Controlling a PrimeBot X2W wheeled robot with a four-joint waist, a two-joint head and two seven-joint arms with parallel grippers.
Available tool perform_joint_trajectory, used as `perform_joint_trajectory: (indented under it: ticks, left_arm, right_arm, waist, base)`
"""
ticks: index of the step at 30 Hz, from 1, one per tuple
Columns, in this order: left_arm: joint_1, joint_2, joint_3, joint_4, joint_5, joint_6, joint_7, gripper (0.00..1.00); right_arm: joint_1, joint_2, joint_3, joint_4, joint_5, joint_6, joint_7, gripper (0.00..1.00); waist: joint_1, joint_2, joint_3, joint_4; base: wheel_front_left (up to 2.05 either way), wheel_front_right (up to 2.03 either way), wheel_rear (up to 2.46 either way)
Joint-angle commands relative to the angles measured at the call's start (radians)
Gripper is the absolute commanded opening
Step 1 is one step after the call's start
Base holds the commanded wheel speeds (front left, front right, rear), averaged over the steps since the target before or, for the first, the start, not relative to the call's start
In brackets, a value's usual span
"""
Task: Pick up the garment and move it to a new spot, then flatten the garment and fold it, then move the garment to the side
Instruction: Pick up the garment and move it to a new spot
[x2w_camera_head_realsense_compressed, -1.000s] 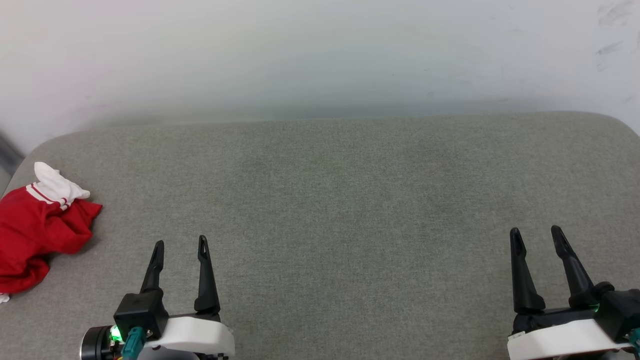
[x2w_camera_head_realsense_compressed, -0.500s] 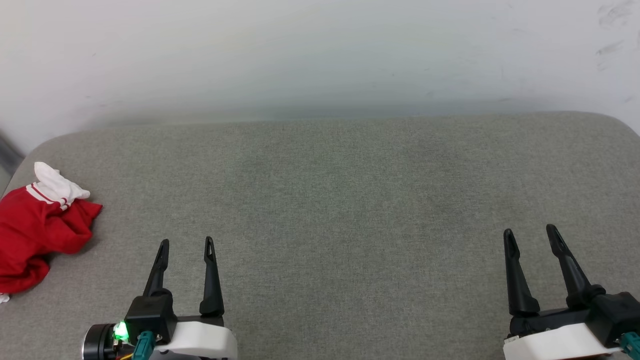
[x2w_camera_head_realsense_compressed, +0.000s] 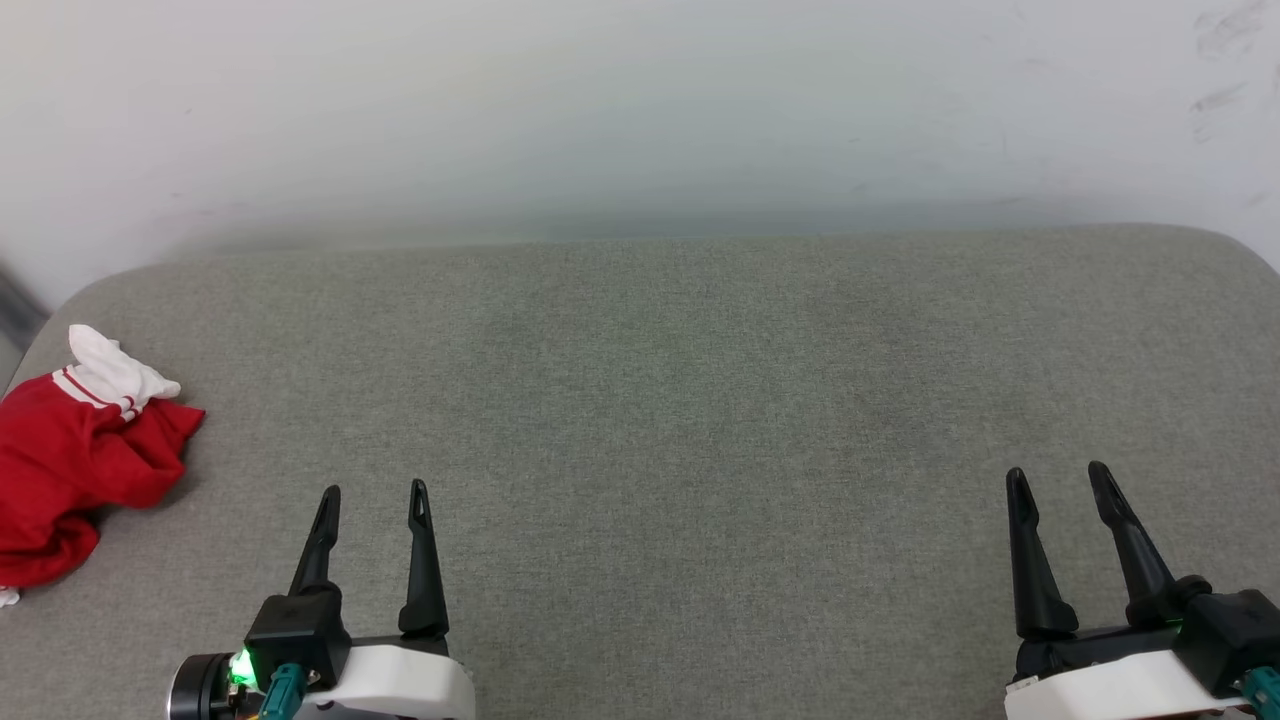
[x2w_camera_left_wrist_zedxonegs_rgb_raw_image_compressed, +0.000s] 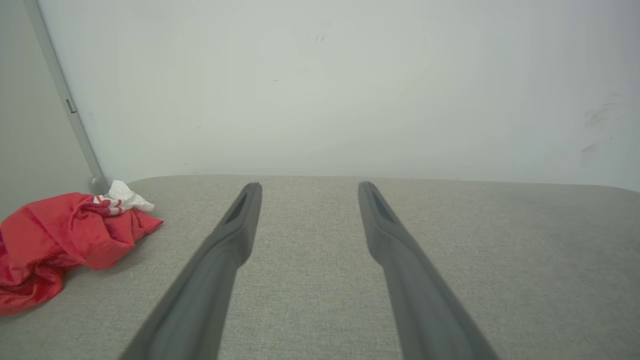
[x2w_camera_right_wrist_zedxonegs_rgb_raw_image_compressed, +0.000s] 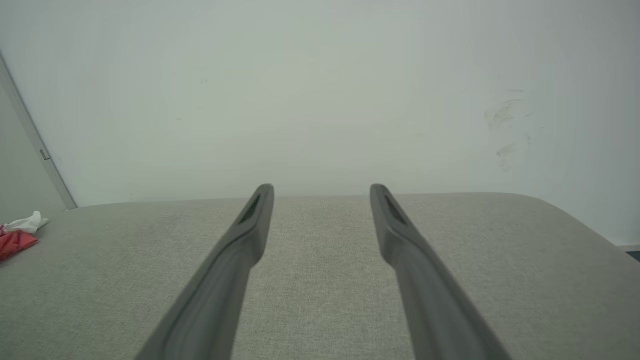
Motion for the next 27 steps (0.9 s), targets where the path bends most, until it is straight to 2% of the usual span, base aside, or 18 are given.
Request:
perform_joint_trajectory:
  ticks: [1,15,21,27]
  left_arm:
    - [0.01,-0.001,0.001,0.001,0.0,-0.001,-0.003,1.0]
    - [0.009,-0.001,0.003,0.011,-0.015,-0.002,-0.003,1.0]
    - [0.007,-0.001,0.015,0.011,-0.009,0.003,-0.003,1.0]
    - [0.001,-0.001,0.02,0.012,-0.009,0.005,-0.003,1.0]
  right_arm:
    - [0.014,0.001,0.0,0.006,0.008,0.0,-0.002,1.0]
    - [0.013,0.001,0.003,0.013,0.018,0.0,-0.002,1.0]
    - [0.018,0.001,0.0,0.006,0.007,0.0,-0.002,1.0]
    - [0.025,0.001,0.003,0.004,0.002,0.0,-0.002,1.0]
  waist:
    - [0.0001,-0.0001,0.0,0.0]
    - [0.0001,-0.0001,0.0,0.011]
    - [0.0001,-0.0001,0.002,0.053]
    - [0.0001,-0.0001,0.004,0.123]
  base:
    - [0.0,0.0,0.0]
    - [0.0,0.0,0.0]
    - [0.0,0.0,0.0]
    - [0.0,0.0,0.0]
